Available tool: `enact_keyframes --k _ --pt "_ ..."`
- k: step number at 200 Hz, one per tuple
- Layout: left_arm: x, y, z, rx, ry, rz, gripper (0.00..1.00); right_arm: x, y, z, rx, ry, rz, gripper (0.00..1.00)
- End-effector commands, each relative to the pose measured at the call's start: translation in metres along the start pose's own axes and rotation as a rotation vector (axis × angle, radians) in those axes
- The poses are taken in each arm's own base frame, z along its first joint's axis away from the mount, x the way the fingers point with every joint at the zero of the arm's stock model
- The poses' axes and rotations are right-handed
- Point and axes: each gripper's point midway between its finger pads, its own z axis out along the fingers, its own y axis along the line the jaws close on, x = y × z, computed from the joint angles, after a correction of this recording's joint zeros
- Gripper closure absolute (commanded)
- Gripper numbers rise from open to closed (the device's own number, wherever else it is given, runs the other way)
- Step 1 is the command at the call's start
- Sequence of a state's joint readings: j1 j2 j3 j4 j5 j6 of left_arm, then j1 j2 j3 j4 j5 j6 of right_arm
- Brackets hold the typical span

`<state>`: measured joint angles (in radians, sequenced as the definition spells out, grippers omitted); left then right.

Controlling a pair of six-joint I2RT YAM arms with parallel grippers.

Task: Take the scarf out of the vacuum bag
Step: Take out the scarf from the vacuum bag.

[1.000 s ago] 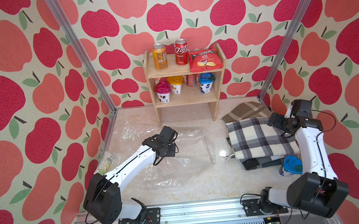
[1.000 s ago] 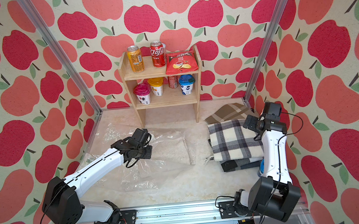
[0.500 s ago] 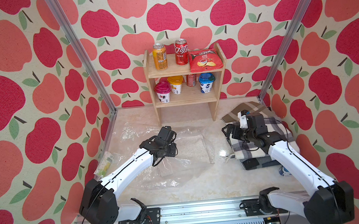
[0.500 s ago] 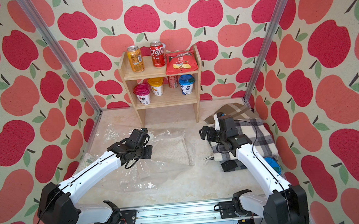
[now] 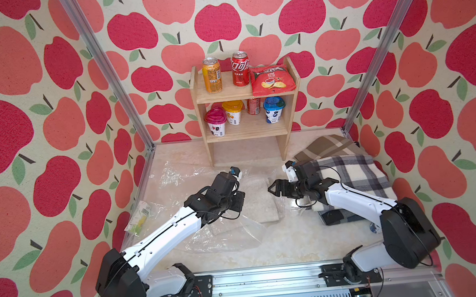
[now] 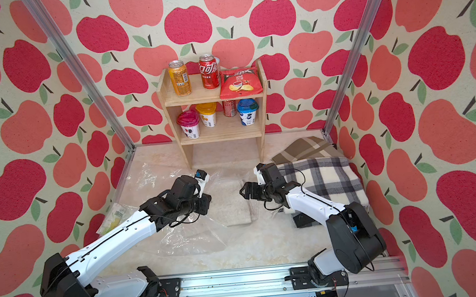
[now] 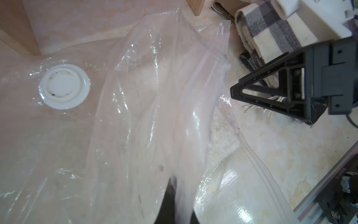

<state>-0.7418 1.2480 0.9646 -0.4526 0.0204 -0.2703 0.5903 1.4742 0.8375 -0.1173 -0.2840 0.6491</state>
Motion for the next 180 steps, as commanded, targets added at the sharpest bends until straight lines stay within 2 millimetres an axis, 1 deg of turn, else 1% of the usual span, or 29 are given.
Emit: enact_keyframes --k 1,21,54,109,150,166,180 --pt "-0.02 -0.01 0.001 0.025 -0.032 0.0 1.0 0.011 0.009 0.013 -0.023 0.035 -0.021 0.16" --pt "-0.023 -0.013 0.005 0.031 -0.024 -0.007 1.0 0.019 0.004 0.023 0.022 0.068 -0.033 0.16" --pt "-0.031 -0.023 0.01 0.051 -0.021 -0.003 1.0 0.026 -0.008 0.037 0.072 0.111 -0.029 0.16" --pt "-0.033 -0.03 0.015 0.08 -0.015 -0.021 1.0 0.023 -0.019 0.052 0.139 0.151 -0.055 0.15" --pt "-0.032 -0.03 0.016 0.084 -0.013 -0.02 1.0 0.026 -0.035 0.061 0.212 0.181 -0.05 0.14" --pt "-0.031 -0.03 0.015 0.082 -0.01 -0.018 1.0 0.03 -0.034 0.065 0.19 0.194 -0.043 0.14" --pt "-0.03 -0.03 0.016 0.083 -0.007 -0.018 1.0 0.034 -0.024 0.07 0.123 0.207 -0.042 0.17"
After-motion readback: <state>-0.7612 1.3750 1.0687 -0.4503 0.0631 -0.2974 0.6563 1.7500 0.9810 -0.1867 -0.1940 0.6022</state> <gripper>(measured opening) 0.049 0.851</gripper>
